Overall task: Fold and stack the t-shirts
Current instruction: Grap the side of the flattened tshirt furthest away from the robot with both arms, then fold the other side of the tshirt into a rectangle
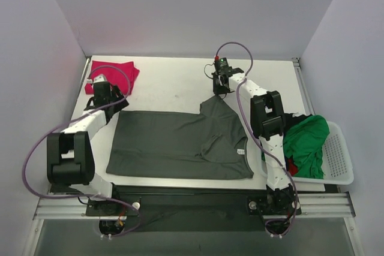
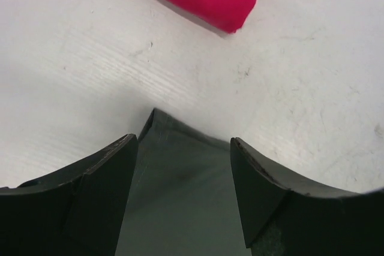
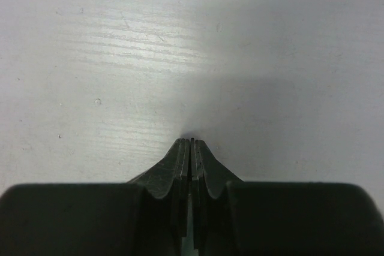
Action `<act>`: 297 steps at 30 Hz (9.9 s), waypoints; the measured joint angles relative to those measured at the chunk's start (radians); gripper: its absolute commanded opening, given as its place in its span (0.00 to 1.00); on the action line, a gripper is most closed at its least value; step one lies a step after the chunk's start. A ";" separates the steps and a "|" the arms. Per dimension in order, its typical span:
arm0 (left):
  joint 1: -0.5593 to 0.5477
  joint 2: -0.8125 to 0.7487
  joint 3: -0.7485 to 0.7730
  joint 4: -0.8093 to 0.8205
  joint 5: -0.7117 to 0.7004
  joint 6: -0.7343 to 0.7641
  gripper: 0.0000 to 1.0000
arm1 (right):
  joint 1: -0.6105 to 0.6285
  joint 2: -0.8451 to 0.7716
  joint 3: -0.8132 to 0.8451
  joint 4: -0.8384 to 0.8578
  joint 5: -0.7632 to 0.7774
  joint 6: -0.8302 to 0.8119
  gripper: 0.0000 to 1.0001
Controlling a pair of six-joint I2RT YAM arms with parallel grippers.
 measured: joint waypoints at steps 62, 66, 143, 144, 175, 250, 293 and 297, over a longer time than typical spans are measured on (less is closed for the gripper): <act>0.022 0.359 0.298 -0.166 0.100 0.116 0.00 | -0.023 -0.071 -0.077 -0.033 0.069 0.030 0.00; 0.020 0.382 0.352 -0.164 0.129 0.117 0.00 | -0.030 -0.071 -0.037 -0.054 0.077 0.029 0.00; 0.028 -0.153 -0.148 -0.122 -0.092 0.022 0.00 | 0.444 -1.160 -1.097 -0.092 0.434 0.334 0.00; 0.028 -0.154 -0.150 -0.126 -0.097 0.019 0.00 | 0.447 -1.160 -1.103 -0.092 0.436 0.339 0.00; -0.153 -0.499 -0.299 -0.124 -0.248 0.000 0.79 | 0.362 -1.073 -1.122 0.127 0.172 0.277 0.45; -0.183 -0.397 -0.322 -0.030 -0.180 0.000 0.83 | 0.581 -0.947 -1.063 0.181 0.239 0.288 0.46; -0.210 -0.295 -0.299 0.005 -0.176 0.000 0.83 | 0.565 -0.865 -1.088 0.190 0.210 0.318 0.45; -0.216 -0.204 -0.257 0.038 -0.156 -0.005 0.83 | 0.468 -0.909 -1.078 0.179 0.210 0.302 0.48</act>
